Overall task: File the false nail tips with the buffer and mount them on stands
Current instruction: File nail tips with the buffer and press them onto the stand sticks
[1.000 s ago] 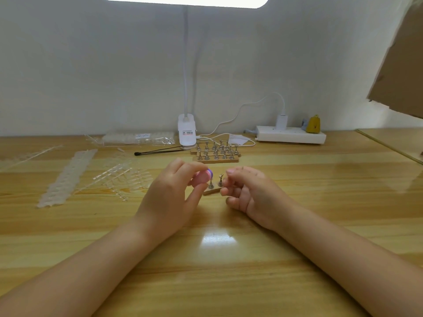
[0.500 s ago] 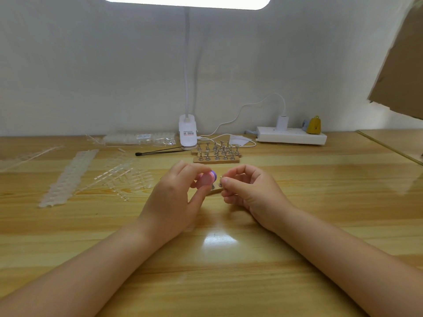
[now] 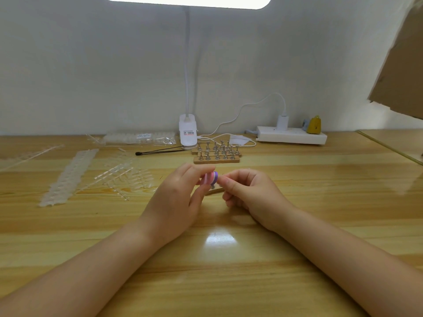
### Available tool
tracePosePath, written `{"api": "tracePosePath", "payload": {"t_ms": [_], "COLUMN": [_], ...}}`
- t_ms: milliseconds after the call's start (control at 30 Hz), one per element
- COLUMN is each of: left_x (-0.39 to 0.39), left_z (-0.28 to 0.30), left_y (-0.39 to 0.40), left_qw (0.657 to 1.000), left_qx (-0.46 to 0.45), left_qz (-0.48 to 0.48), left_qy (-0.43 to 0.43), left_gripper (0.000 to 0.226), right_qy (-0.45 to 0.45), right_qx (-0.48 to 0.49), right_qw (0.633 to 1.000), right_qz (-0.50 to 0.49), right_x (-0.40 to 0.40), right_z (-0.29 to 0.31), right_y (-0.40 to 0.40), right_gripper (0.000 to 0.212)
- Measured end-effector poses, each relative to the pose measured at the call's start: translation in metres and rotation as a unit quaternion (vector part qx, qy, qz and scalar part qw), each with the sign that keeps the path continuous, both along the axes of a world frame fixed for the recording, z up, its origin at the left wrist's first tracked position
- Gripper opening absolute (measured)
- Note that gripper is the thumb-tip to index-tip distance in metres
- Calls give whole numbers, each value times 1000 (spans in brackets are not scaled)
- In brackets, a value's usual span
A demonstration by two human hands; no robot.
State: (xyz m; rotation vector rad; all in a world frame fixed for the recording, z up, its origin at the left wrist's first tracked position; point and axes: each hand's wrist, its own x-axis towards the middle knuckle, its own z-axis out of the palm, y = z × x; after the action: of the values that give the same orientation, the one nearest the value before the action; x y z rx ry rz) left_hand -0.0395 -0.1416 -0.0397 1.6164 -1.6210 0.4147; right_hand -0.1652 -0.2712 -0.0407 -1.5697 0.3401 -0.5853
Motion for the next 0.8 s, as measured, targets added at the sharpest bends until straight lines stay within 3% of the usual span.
{"api": "tracePosePath", "payload": {"t_ms": [233, 467, 600, 800], "left_x": [0, -9, -7, -11], "left_z": [0, 3, 2, 6], "left_y": [0, -2, -2, -2], "left_qw": [1000, 998, 999, 995], "left_qx": [4, -41, -21, -54], "left_qz": [4, -45, -1, -49], "left_qy": [-10, -26, -36, -69], "left_gripper": [25, 26, 21, 28], "right_qy": [-22, -6, -15, -5], "right_qx": [40, -1, 57, 7], "right_qw": [999, 1000, 998, 999], "right_qz": [16, 22, 36, 35], "right_x": [1, 2, 0, 2], "right_z": [-3, 0, 3, 0], "right_y": [-5, 1, -1, 1], "right_gripper": [14, 17, 19, 17]}}
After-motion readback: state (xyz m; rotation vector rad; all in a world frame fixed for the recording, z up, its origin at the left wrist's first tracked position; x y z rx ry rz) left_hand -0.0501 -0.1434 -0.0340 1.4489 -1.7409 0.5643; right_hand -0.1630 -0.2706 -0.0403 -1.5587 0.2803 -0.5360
